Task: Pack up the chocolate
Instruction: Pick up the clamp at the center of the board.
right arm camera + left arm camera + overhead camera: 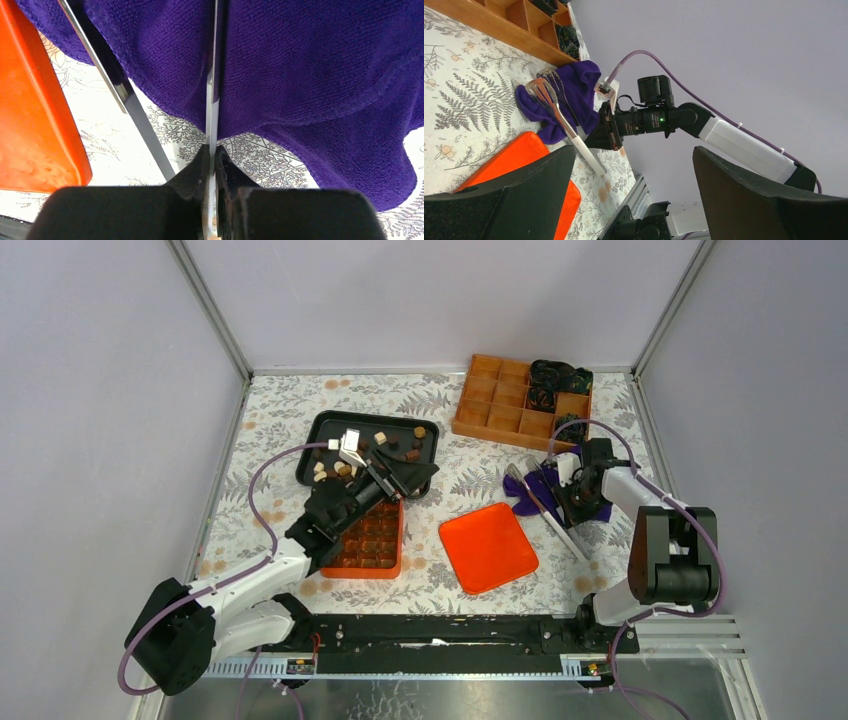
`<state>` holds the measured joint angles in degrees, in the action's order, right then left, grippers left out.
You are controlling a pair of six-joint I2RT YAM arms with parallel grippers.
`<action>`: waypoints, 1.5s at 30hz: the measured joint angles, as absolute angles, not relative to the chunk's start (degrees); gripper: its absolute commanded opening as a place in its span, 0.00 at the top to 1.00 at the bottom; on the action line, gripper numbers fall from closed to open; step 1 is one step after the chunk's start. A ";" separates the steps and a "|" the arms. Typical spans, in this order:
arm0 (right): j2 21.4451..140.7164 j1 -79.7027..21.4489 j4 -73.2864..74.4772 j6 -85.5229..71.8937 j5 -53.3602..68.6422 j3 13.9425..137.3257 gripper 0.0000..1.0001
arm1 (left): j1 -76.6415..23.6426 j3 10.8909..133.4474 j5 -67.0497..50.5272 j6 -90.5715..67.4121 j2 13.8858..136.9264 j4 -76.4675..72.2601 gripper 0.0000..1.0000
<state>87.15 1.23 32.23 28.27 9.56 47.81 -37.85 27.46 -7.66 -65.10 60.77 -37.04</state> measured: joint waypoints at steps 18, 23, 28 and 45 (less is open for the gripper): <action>80.97 4.67 36.88 30.46 10.09 50.00 0.98 | -37.85 26.76 -9.32 -65.87 62.11 -43.48 0.06; 82.96 4.67 33.89 30.57 8.84 49.93 0.97 | -37.85 26.76 -9.91 -65.95 62.74 -44.18 0.06; 85.45 4.67 29.36 29.67 6.48 49.98 0.87 | -37.85 26.76 -10.09 -66.00 62.76 -44.21 0.06; 80.62 5.98 28.40 29.74 10.87 49.32 0.64 | -37.85 26.28 -10.09 -66.17 62.81 -44.56 0.06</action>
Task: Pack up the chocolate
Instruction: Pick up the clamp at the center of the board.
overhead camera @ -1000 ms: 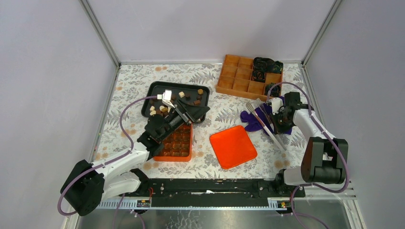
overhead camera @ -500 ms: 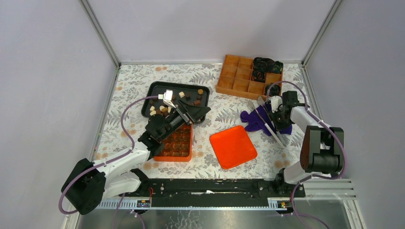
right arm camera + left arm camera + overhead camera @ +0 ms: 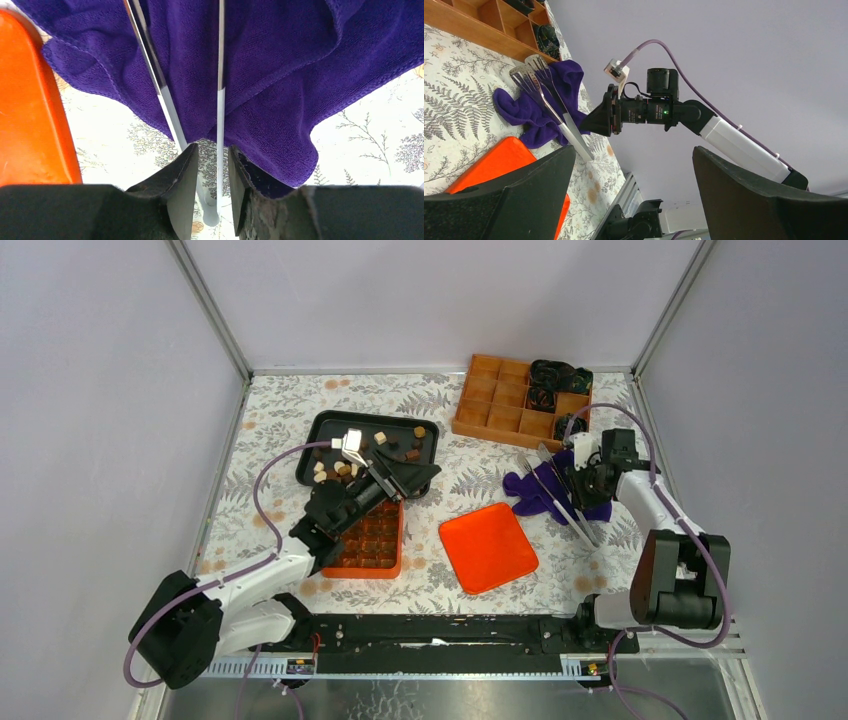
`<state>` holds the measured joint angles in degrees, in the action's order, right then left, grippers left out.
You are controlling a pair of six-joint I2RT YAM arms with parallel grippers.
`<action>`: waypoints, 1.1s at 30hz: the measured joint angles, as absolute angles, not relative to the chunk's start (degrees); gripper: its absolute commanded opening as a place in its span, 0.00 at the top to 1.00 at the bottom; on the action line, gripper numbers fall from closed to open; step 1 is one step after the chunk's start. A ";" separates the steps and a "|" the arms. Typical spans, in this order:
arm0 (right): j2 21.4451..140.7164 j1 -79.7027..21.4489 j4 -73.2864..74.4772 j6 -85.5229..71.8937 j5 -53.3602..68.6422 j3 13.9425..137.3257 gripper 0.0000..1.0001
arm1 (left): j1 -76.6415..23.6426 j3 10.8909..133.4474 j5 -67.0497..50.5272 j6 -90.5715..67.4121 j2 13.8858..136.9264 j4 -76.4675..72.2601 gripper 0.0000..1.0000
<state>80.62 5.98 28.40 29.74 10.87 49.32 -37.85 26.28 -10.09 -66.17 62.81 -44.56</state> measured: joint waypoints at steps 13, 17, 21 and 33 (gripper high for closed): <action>90.54 6.07 26.15 28.21 17.80 58.87 0.70 | -37.85 25.91 -10.59 -67.07 63.66 -45.76 0.06; 94.50 6.07 25.87 27.75 18.74 60.69 0.71 | -37.85 25.04 -10.50 -67.22 62.39 -45.87 0.06; 96.88 6.07 25.65 27.42 19.18 61.69 0.75 | -37.85 24.99 -10.13 -67.22 62.26 -45.84 0.06; 97.69 5.56 24.56 27.11 18.48 61.67 0.82 | -37.85 24.99 -10.11 -67.24 63.26 -45.87 0.06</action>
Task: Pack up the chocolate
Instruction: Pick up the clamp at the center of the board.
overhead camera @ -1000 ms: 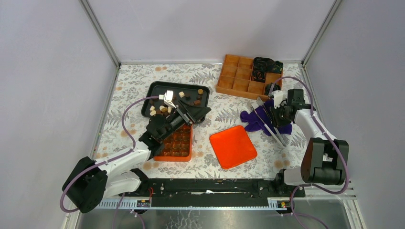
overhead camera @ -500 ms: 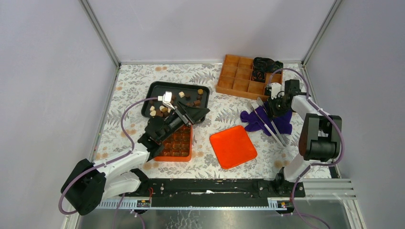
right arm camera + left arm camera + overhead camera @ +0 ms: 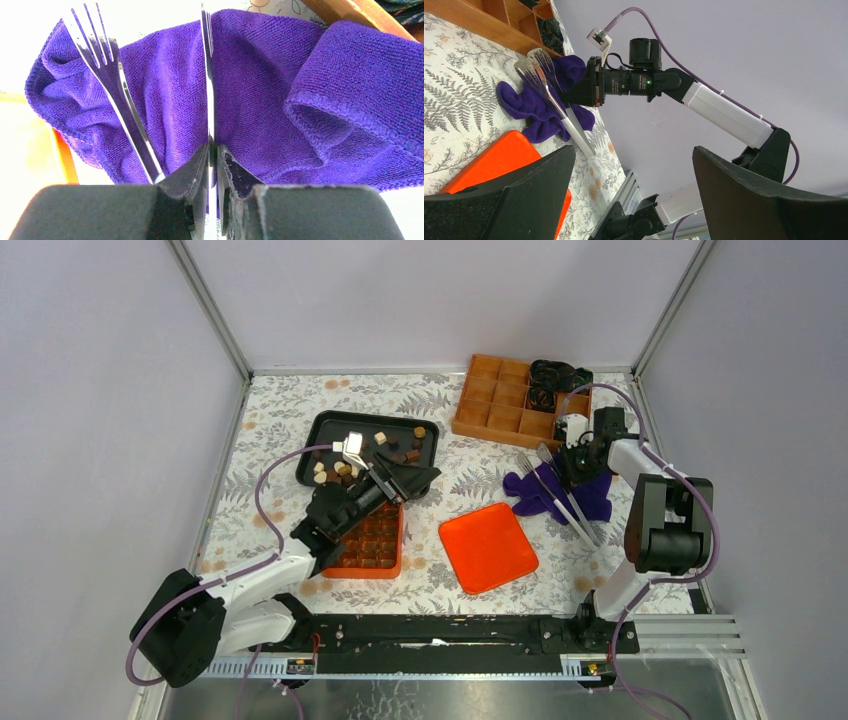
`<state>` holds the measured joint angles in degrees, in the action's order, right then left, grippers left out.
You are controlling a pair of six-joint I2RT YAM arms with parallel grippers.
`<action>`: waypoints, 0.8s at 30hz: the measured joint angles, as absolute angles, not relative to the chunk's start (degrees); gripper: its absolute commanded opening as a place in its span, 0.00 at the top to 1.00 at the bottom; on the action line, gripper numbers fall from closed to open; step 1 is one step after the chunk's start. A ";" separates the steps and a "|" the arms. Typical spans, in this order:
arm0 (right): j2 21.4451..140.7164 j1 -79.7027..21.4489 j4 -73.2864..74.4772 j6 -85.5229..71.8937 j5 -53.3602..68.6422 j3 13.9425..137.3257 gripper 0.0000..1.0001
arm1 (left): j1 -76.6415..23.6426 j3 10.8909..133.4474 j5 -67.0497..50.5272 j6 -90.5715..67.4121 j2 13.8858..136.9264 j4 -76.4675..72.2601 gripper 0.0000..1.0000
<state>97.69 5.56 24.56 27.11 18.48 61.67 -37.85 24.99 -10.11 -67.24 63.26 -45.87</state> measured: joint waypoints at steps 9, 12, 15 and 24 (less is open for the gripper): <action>97.86 5.41 24.62 27.22 17.43 61.43 1.00 | -37.85 24.99 -10.15 -67.48 64.12 -45.93 0.06; 95.11 5.39 25.80 27.22 17.58 61.32 1.00 | -37.85 24.88 -10.13 -67.92 64.12 -46.98 0.06; 91.00 5.37 27.73 27.20 17.91 61.69 1.00 | -37.85 24.34 -10.15 -68.64 64.18 -49.01 0.06; 84.42 5.34 33.23 25.58 25.87 68.20 1.00 | -37.85 24.05 -11.79 -69.73 67.05 -56.93 0.12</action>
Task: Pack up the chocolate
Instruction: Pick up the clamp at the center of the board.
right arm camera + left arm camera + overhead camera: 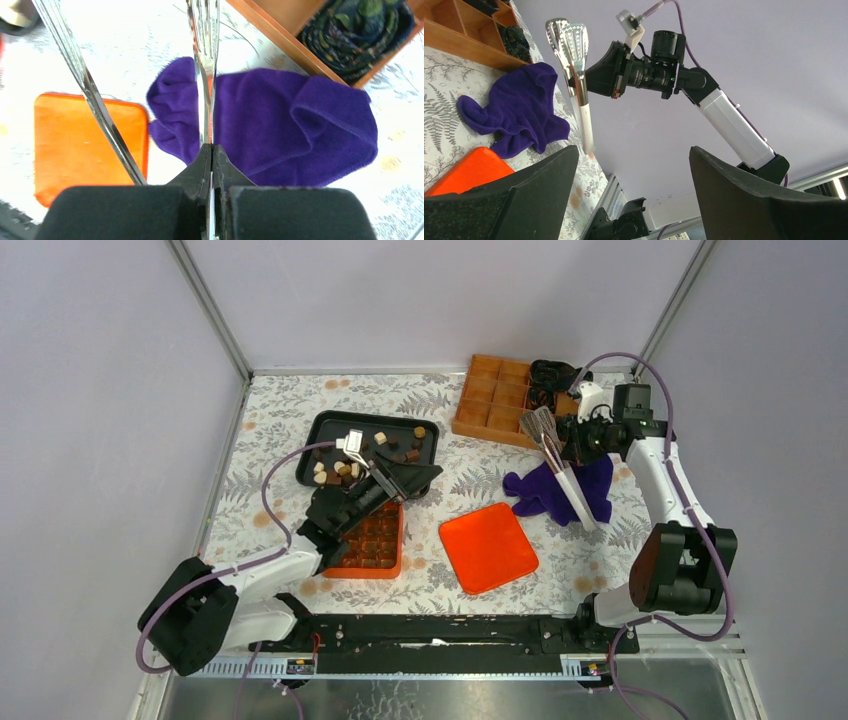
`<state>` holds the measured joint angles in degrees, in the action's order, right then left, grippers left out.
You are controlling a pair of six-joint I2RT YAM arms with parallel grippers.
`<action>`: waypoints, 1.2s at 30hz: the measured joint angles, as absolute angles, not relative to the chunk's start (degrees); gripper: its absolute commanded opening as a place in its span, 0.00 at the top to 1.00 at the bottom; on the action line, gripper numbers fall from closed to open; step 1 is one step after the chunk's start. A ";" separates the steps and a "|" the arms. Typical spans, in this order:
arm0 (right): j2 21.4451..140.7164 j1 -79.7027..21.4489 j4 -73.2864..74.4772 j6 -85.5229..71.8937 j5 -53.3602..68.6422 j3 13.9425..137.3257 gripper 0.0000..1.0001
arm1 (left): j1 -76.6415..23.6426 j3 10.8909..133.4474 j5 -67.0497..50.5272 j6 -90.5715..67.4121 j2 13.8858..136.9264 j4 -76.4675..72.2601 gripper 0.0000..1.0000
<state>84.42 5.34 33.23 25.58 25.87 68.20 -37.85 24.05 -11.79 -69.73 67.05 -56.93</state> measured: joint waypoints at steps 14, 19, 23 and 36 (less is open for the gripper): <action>84.20 4.80 38.44 14.55 53.52 78.17 1.00 | -37.95 36.47 -16.36 -68.07 78.26 -61.28 0.29; 84.20 2.94 36.73 8.47 59.70 78.28 1.00 | -39.20 42.46 -17.78 -69.19 86.61 -64.97 0.41; 84.20 0.99 34.96 5.21 62.33 78.11 1.00 | -40.75 46.96 -18.35 -69.56 92.03 -65.84 0.49; 84.12 -2.26 33.78 3.79 62.46 77.01 1.00 | -43.53 58.54 -21.08 -67.20 99.15 -62.15 0.64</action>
<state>84.12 -2.26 33.78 3.79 62.46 77.01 -43.53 58.54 -21.08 -67.20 99.15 -62.15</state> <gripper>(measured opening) 0.018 0.378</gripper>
